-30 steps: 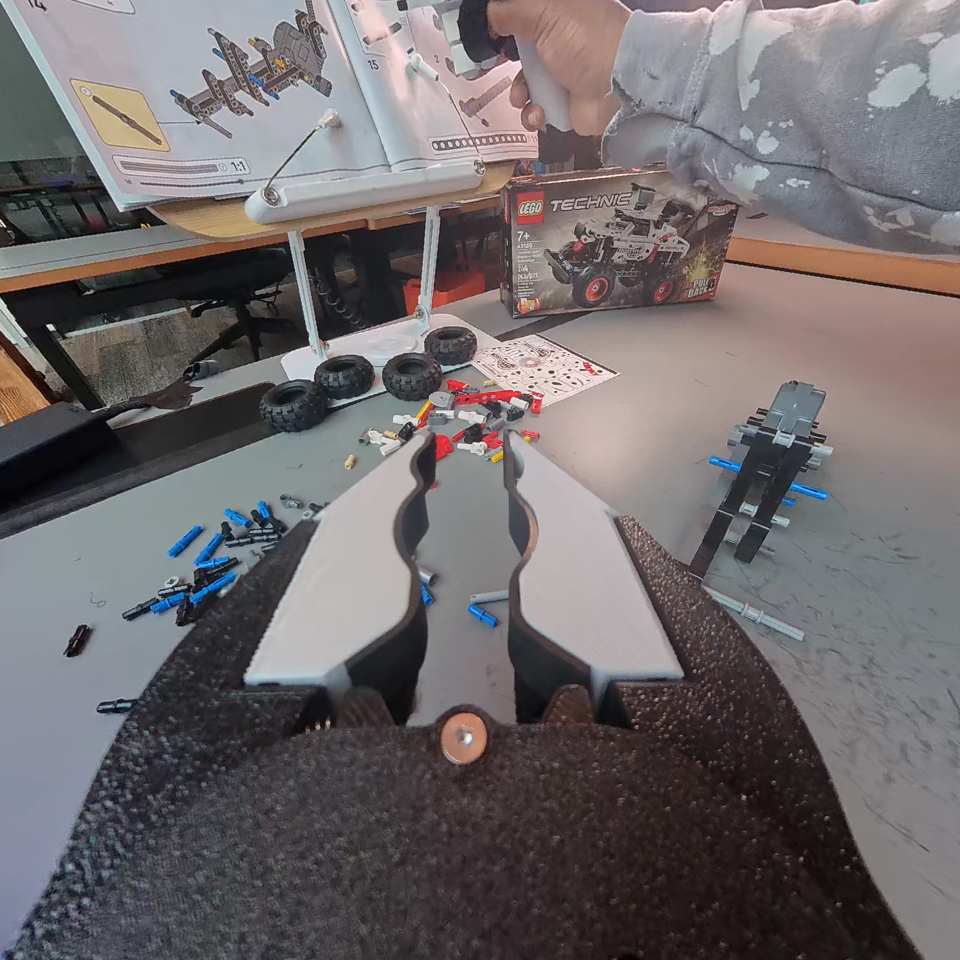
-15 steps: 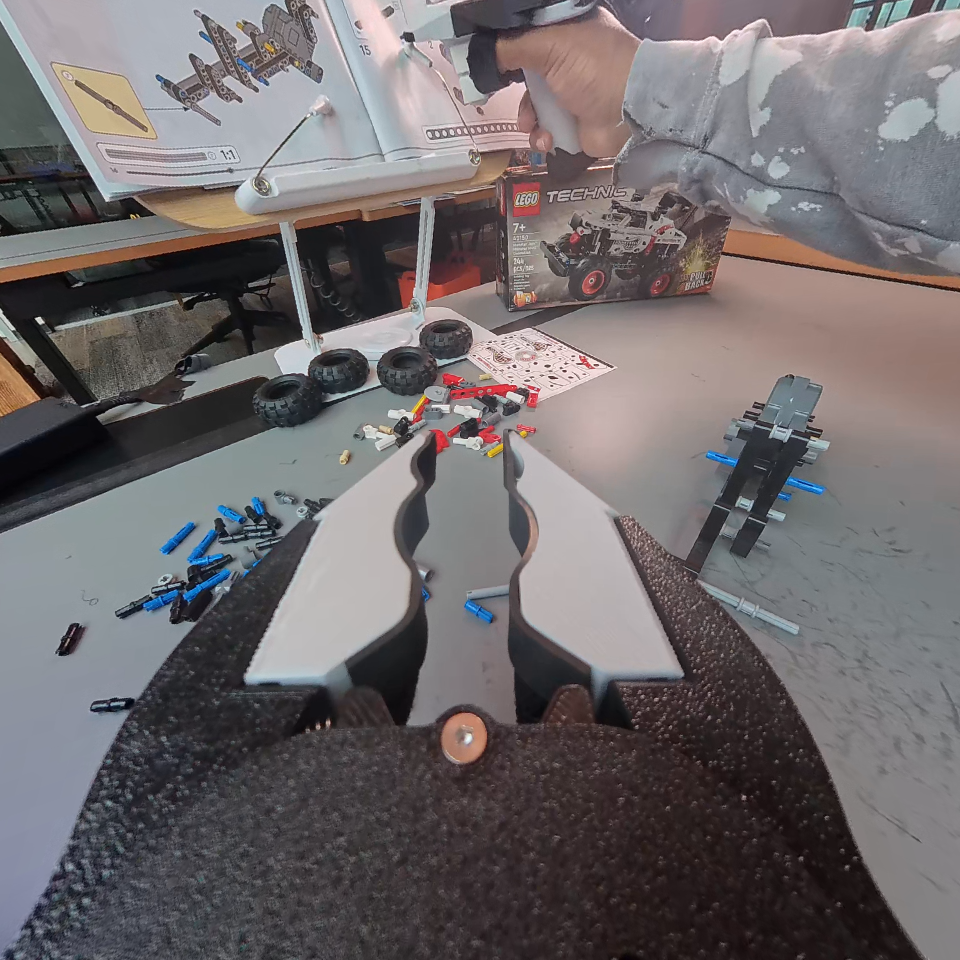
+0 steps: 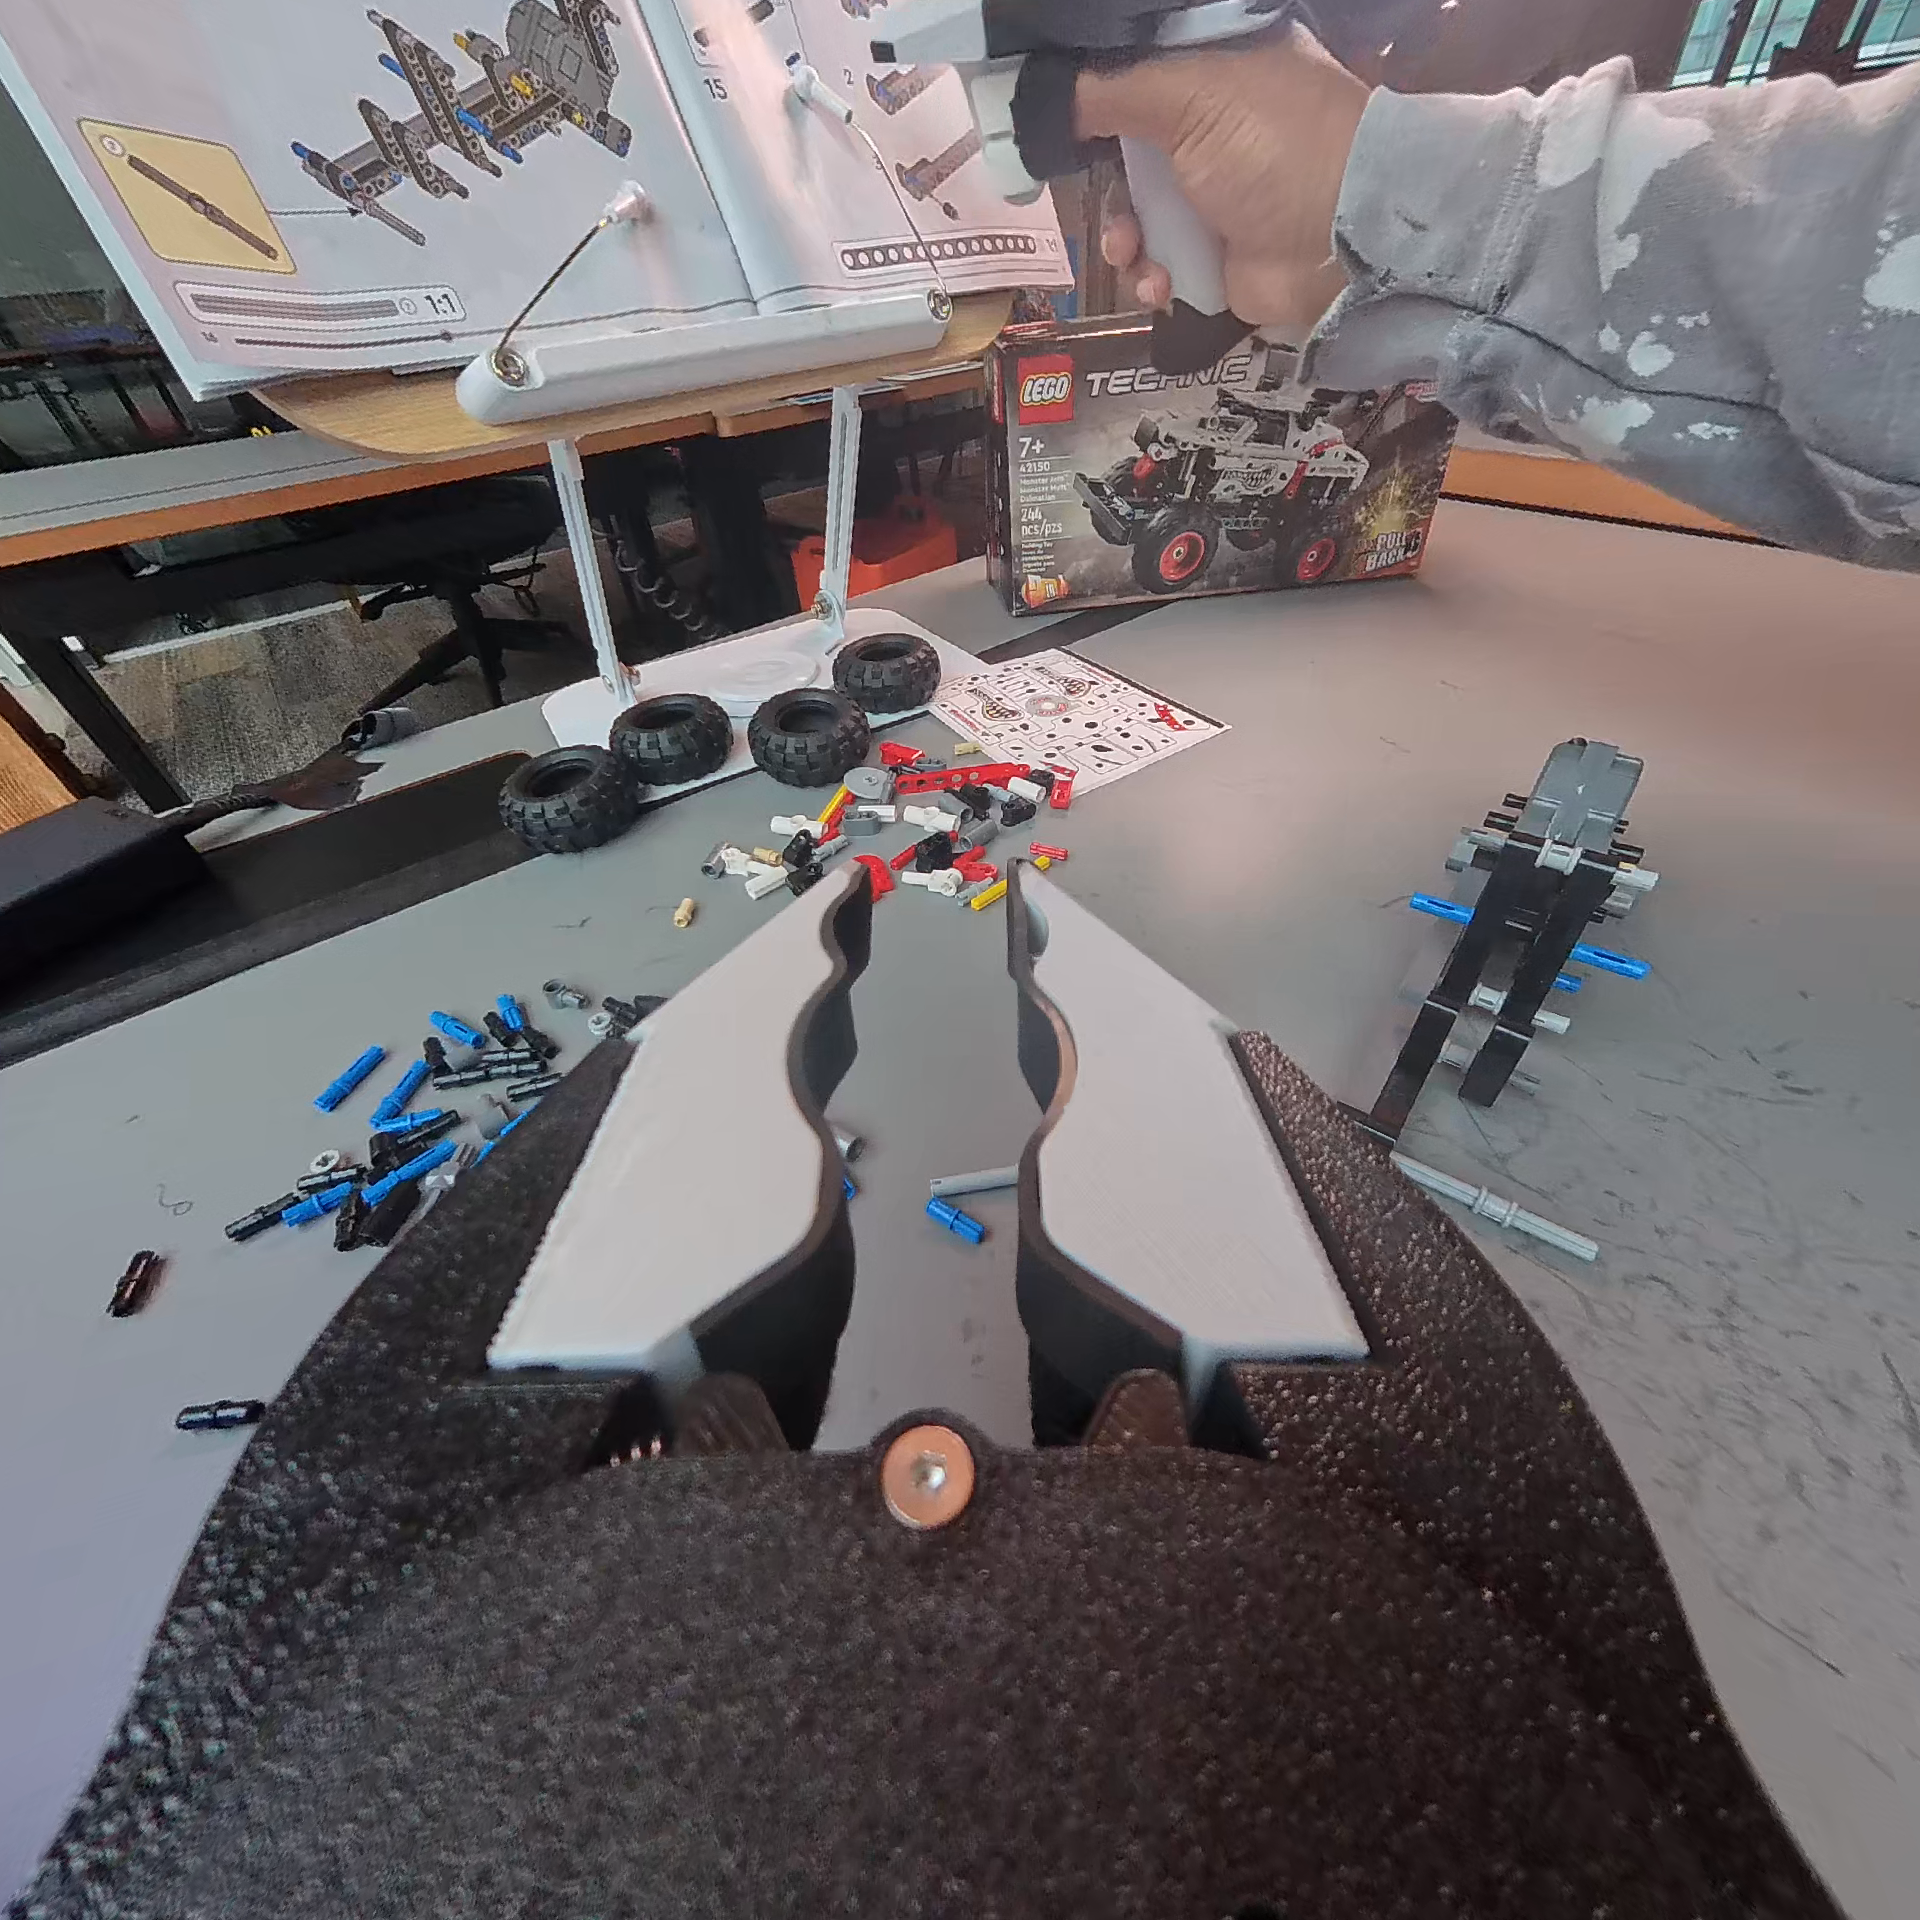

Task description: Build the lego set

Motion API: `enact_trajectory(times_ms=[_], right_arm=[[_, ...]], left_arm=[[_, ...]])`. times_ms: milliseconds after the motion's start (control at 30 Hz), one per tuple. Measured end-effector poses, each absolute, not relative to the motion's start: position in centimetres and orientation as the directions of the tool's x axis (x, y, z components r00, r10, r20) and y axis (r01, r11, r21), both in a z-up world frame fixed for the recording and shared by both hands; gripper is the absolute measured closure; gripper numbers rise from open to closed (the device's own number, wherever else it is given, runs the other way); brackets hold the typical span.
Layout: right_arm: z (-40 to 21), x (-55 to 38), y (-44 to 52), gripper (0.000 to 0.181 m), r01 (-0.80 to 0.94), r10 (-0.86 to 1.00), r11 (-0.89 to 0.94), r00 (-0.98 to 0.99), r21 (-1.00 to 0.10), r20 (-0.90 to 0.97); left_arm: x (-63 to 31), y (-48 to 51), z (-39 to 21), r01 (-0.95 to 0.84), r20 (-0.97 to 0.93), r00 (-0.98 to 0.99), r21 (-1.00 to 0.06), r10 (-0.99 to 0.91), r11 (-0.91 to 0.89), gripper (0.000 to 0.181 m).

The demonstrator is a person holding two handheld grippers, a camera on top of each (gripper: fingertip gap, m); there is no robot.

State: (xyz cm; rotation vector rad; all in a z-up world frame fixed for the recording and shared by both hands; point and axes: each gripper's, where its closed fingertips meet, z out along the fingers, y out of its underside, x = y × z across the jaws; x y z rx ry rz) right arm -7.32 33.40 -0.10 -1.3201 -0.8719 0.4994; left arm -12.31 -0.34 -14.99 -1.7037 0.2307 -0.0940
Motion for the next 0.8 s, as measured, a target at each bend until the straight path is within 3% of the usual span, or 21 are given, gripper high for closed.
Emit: enact_trajectory(times_ms=[133,333,467,567,700,800], right_arm=[[-0.8,-5.7,29.0,0.166,0.079,0.833,0.167,0.522,-0.983,0.184],[-1.8,-0.6,16.6,0.159,-0.135,0.955,-0.136,0.247,-0.981,-0.166],[-5.4,4.0,10.1,0.155,-0.039,0.965,-0.158,0.205,-0.987,-0.162],[-8.9,7.5,7.2,0.154,0.042,0.961,-0.158,0.238,-0.987,-0.144],[-11.8,10.6,5.6,0.158,0.040,0.945,-0.202,0.269,-0.979,-0.184],[-12.2,11.5,5.7,0.163,-0.008,0.938,-0.210,0.280,-0.978,-0.204]], left_arm=[[-12.4,-0.4,-14.9,-0.097,-0.070,0.976,-0.987,-0.205,-0.125,0.152],[-12.9,-0.5,-14.9,-0.094,-0.068,0.981,-0.986,-0.183,-0.138,0.155],[-14.5,-1.5,-12.1,-0.098,-0.083,0.990,-0.987,-0.116,-0.129,0.161],[-16.9,-2.6,-7.3,-0.221,-0.207,0.974,-0.959,-0.090,-0.176,0.161],[-20.1,-2.1,-7.4,-0.340,-0.255,0.938,-0.814,-0.236,-0.470,0.161],[-21.0,-1.8,-12.3,-0.432,-0.130,0.887,-0.571,-0.442,-0.698,0.162]])
